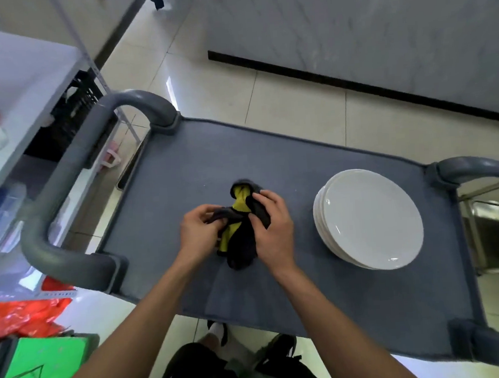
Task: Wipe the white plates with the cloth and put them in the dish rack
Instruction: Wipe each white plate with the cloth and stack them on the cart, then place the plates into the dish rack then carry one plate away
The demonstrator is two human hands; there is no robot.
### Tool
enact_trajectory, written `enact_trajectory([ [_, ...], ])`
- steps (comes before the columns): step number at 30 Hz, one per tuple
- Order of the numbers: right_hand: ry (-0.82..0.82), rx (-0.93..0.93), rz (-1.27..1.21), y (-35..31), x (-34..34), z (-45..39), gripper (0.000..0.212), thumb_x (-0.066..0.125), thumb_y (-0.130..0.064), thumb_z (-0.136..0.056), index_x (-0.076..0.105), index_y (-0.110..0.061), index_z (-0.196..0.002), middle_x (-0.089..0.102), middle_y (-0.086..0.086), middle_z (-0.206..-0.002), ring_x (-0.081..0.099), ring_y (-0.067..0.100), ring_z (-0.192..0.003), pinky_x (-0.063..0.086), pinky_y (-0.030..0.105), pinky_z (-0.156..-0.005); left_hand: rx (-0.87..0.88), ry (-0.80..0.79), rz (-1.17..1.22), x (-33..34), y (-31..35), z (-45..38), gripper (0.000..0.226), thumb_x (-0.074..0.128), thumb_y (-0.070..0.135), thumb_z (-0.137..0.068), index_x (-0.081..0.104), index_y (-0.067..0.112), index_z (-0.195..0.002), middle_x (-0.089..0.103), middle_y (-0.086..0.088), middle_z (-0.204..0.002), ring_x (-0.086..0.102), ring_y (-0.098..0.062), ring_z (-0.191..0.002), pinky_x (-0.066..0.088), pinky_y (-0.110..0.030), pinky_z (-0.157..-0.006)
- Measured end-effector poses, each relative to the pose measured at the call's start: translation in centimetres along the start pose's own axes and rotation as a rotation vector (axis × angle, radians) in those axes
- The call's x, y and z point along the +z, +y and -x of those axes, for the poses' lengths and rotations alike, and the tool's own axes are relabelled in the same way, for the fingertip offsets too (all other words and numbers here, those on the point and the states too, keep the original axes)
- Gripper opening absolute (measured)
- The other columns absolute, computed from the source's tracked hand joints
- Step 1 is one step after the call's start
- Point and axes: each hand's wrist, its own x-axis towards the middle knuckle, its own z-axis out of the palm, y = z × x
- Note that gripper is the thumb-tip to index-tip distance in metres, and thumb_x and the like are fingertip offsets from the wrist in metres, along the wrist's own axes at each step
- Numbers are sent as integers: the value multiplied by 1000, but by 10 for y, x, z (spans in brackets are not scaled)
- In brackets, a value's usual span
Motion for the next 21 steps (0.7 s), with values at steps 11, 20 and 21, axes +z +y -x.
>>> enact_trajectory([
  [11, -188, -10, 373, 32, 23, 4, 60, 64, -8, -91, 46, -3, -147, 39, 14, -155, 32, 30, -146, 26, 40, -122, 641, -47, -601, -16, 3, -34, 28, 79, 11, -77, 74, 13, -104, 71, -2, -107, 63, -24, -100, 51, -35, -92],
  [20, -397, -29, 545, 50, 33, 9, 64, 48, 1, -100, 19, -1, -157, 9, 16, -166, 5, 32, -155, 17, 44, -125, 889, -210, -1069, -17, -14, -45, 57, 86, 22, -67, 69, 16, -121, 66, -6, -125, 59, -32, -112, 45, -43, -84],
  [21, -394, -27, 546, 50, 34, 8, 63, 47, 2, -101, 19, 0, -157, 9, 17, -166, 5, 33, -155, 16, 44, -124, 881, -221, -1099, -16, -13, -46, 57, 86, 22, -68, 69, 16, -122, 66, -7, -125, 60, -32, -111, 45, -45, -85],
])
